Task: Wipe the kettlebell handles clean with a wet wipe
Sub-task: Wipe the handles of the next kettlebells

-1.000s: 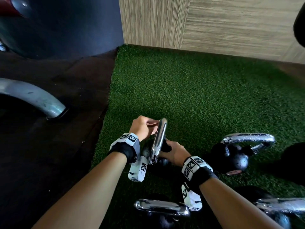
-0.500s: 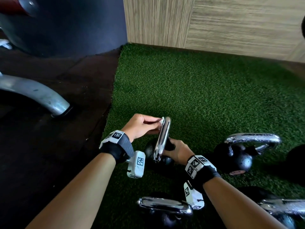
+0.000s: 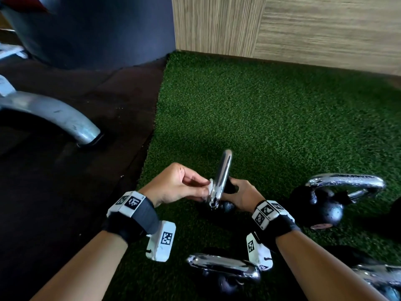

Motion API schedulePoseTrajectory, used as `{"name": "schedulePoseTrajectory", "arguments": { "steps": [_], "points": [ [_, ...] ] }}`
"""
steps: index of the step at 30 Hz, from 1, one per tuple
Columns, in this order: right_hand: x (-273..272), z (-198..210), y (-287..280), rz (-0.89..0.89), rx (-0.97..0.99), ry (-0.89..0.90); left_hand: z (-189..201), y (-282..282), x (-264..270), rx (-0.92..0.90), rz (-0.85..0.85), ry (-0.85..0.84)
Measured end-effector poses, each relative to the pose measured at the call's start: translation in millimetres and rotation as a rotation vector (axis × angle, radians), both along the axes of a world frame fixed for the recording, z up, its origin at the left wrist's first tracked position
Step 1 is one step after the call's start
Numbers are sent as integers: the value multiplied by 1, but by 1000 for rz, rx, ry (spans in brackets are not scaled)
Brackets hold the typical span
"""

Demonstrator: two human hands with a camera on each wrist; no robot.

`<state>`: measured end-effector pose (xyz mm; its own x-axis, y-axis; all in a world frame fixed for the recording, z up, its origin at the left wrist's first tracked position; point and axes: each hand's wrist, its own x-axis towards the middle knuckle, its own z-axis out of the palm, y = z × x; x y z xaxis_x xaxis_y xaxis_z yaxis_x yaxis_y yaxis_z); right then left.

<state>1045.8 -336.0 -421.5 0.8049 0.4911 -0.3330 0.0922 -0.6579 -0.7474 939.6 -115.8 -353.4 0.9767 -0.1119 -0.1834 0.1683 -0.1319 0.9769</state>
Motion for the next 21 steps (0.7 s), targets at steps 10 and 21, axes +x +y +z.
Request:
{"name": "schedulePoseTrajectory", "arguments": {
  "steps": [10, 21],
  "points": [
    [-2, -3, 0, -42, 2, 4, -24, -10, -33, -5, 70, -22],
    [-11, 28, -1, 66, -168, -88, -25, -8, -34, 253, 161, 6]
  ]
}}
